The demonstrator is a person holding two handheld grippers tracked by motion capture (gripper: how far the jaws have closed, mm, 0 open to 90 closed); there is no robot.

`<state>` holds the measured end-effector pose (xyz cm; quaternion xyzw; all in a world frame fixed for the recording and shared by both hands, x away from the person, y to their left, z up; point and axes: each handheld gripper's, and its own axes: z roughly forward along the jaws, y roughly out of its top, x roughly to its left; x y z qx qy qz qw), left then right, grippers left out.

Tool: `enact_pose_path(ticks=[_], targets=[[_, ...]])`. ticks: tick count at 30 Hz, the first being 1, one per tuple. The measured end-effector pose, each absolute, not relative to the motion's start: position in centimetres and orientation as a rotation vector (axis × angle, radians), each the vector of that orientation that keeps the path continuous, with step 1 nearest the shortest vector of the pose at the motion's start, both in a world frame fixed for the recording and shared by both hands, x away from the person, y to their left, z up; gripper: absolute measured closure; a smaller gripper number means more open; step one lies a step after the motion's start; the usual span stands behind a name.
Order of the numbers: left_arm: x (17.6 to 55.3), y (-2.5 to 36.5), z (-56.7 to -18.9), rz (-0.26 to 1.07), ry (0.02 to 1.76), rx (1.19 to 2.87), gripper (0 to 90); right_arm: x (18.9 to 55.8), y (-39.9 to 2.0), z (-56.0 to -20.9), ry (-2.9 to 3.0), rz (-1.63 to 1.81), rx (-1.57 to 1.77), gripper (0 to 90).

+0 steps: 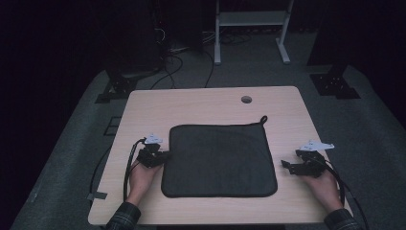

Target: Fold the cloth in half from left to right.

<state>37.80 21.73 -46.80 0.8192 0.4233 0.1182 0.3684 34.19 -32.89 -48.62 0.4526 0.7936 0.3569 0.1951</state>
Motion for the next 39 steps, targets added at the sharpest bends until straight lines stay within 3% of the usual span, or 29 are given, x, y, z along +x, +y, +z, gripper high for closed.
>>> enact_pose_path(ticks=[17,29,39], targets=[[37.3,26.2,-45.2,0.394,1.16,2.043,83.7,34.2,-32.9,-48.6,2.218,0.994,1.279,18.2],[37.0,26.3,-44.2,0.235,1.059,1.872,83.3,34.3,-32.9,-48.6,2.216,0.988,1.284,16.3],[37.6,23.7,-43.2,0.189,0.957,1.863,83.4,34.3,-32.9,-48.6,2.215,0.987,1.285,16.0]])
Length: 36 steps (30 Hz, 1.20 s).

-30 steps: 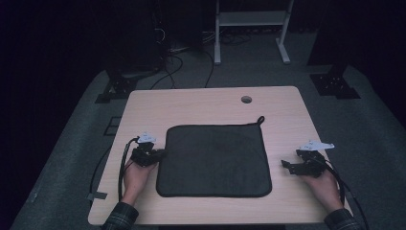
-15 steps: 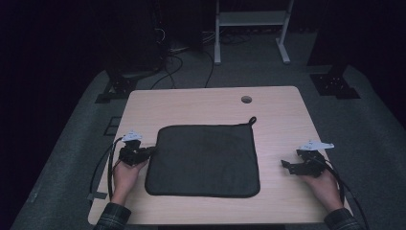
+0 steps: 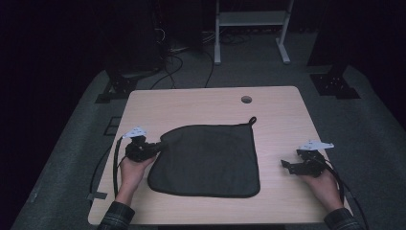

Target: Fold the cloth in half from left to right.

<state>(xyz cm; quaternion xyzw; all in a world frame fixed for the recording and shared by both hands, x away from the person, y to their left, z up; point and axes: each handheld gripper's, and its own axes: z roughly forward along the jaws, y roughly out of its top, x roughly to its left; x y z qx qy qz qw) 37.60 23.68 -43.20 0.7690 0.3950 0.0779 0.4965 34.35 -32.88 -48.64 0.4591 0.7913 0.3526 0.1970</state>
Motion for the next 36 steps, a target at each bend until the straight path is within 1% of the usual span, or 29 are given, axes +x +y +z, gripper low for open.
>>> enact_pose_path(ticks=[21,36], targets=[[39.5,16.3,-42.9,0.098,0.808,1.926,82.8,34.4,-32.9,-48.6,2.215,0.987,1.285,16.0],[40.6,11.9,-42.9,0.056,0.733,1.965,83.0,34.3,-32.9,-48.6,2.215,0.987,1.285,16.0]])
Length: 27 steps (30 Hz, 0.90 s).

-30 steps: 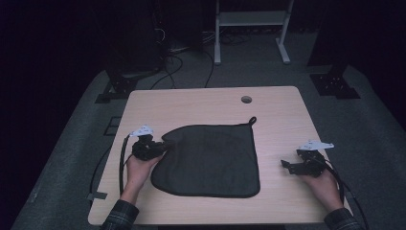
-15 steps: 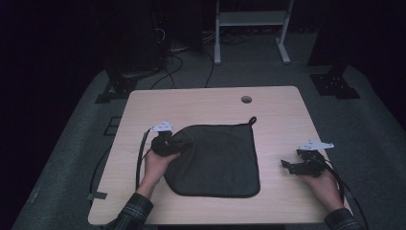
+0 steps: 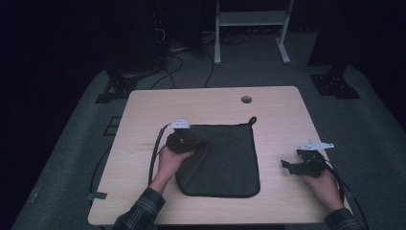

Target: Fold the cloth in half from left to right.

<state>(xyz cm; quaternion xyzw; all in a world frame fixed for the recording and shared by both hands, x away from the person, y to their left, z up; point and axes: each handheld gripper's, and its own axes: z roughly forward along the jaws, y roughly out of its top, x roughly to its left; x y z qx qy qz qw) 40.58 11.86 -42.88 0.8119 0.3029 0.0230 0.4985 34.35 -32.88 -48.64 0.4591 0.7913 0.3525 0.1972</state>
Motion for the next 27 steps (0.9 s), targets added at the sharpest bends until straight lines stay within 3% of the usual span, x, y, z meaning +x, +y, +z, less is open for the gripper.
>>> enact_pose_path(ticks=[27], targets=[[42.3,4.3,-44.2,-0.072,0.63,2.016,83.0,34.3,-32.9,-48.6,2.215,0.987,1.285,16.0]])
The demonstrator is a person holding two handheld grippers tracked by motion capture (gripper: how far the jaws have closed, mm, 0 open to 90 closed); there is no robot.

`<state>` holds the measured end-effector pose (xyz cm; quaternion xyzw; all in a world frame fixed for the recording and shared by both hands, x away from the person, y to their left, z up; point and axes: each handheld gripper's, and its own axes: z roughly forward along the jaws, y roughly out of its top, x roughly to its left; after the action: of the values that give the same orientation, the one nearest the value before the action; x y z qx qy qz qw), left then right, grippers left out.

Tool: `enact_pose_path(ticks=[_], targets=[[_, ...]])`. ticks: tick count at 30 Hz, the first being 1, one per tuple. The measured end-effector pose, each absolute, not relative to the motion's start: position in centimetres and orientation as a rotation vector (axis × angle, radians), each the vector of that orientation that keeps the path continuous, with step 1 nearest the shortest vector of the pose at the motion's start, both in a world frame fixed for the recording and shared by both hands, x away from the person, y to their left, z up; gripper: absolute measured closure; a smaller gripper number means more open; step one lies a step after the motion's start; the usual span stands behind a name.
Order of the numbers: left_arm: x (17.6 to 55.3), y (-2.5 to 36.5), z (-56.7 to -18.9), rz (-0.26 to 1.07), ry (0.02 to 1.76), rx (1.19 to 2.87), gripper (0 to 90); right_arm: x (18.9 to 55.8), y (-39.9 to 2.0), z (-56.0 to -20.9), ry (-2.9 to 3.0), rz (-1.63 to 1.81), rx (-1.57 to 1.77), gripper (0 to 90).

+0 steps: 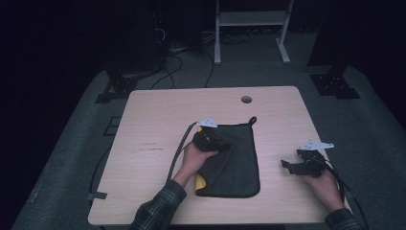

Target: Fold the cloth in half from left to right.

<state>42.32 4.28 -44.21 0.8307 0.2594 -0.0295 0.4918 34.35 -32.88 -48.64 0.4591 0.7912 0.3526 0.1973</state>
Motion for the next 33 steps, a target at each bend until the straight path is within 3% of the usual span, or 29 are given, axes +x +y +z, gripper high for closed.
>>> enact_pose_path(ticks=[19,33], targets=[[43.3,-0.7,-44.6,-0.11,0.599,2.05,83.0,34.4,-32.9,-48.6,2.215,0.987,1.286,16.0],[43.8,-4.5,-46.7,-0.115,0.624,2.209,82.8,34.4,-32.9,-48.6,2.215,0.988,1.286,15.9]])
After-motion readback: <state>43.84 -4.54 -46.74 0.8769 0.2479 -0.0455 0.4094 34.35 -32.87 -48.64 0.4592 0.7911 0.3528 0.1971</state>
